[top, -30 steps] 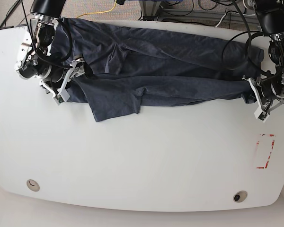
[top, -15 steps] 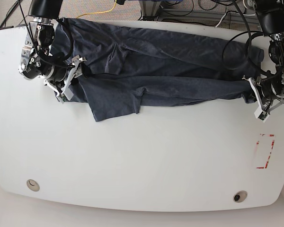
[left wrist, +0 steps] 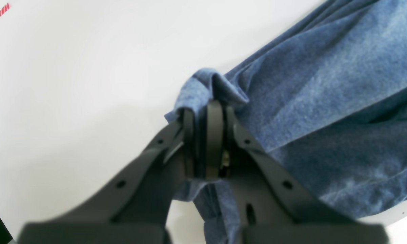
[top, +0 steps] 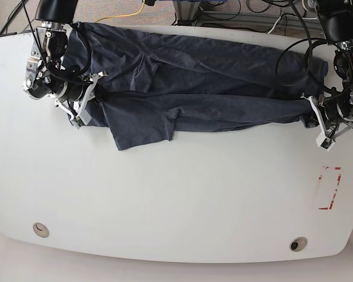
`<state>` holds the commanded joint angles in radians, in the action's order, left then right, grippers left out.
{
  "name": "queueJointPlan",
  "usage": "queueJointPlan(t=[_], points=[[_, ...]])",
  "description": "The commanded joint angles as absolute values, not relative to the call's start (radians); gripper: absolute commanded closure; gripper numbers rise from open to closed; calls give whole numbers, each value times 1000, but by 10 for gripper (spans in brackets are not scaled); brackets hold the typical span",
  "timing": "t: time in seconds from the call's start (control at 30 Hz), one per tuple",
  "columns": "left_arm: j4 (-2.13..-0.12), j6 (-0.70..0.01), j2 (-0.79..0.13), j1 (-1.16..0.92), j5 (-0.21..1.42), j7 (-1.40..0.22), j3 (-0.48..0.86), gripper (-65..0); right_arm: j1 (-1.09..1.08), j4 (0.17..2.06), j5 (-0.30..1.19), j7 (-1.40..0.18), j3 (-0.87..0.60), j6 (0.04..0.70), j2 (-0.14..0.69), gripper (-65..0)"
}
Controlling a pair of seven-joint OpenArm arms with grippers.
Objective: Layout the t-shirt on the table in an organized manner, then fold the t-shirt properly
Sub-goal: 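Lift the hem with both grippers and fold it over toward the collar, then open both grippers and release the folded hem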
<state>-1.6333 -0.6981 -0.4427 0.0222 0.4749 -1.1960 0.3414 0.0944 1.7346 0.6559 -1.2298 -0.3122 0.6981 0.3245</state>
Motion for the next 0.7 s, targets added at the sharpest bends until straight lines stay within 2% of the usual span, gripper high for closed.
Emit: queueJointPlan(t=[0.23,0.5,0.7], points=[[-1635,-698,-443,22,476,-1196,341,-31,107,1865,659,-1325,-367,698,318,0],[-1635,-698,-443,22,476,-1196,346,-29,188,1968,668,-1333,-403,698,321,0],[-1635,-698,-443,22,475,-1196,346,0,257,1972,794,-1336,-472,698,331,0]])
